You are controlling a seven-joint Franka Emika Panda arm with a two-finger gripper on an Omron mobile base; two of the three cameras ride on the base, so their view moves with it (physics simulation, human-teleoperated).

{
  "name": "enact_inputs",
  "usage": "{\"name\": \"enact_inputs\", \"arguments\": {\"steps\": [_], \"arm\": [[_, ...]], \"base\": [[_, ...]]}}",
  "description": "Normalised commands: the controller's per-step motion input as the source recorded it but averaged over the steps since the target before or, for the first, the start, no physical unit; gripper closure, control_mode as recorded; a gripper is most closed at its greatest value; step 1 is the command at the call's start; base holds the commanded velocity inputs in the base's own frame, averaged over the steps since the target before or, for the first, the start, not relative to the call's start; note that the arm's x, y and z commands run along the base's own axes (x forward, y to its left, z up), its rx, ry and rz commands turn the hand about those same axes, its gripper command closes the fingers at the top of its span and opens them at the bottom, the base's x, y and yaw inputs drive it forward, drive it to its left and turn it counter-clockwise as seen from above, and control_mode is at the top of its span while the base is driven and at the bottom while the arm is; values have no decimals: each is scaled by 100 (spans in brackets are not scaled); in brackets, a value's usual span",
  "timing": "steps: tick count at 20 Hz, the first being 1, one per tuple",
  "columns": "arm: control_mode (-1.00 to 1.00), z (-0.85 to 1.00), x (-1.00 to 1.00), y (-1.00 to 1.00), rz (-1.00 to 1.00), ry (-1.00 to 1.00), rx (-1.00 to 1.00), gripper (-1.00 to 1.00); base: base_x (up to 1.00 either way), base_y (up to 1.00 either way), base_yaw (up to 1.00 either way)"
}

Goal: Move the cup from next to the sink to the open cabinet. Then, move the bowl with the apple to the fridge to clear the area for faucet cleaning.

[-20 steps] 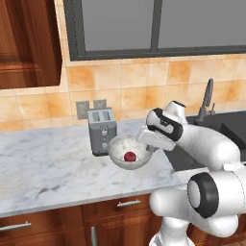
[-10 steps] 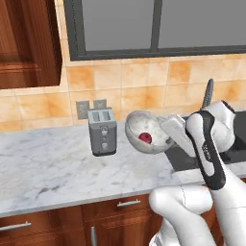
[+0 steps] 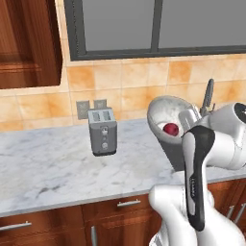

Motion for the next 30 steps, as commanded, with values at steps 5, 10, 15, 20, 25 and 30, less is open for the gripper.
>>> {"name": "enact_inputs", "arguments": {"steps": [5, 10, 15, 20, 25, 30], "arm": [[-100, 3, -5, 0, -34, 5, 2, 100], [100, 0, 0, 0, 8, 0, 0, 100], [100, 0, 0, 0, 0, 0, 0, 100], [100, 0, 0, 0, 0, 0, 0, 100], [100, 0, 0, 0, 0, 0, 0, 100], [100, 0, 0, 0, 0, 0, 0, 100]], "base": [[0, 0, 0], [0, 0, 0], [-8, -7, -62], [0, 0, -100], [0, 0, -100], [0, 0, -100]]}}
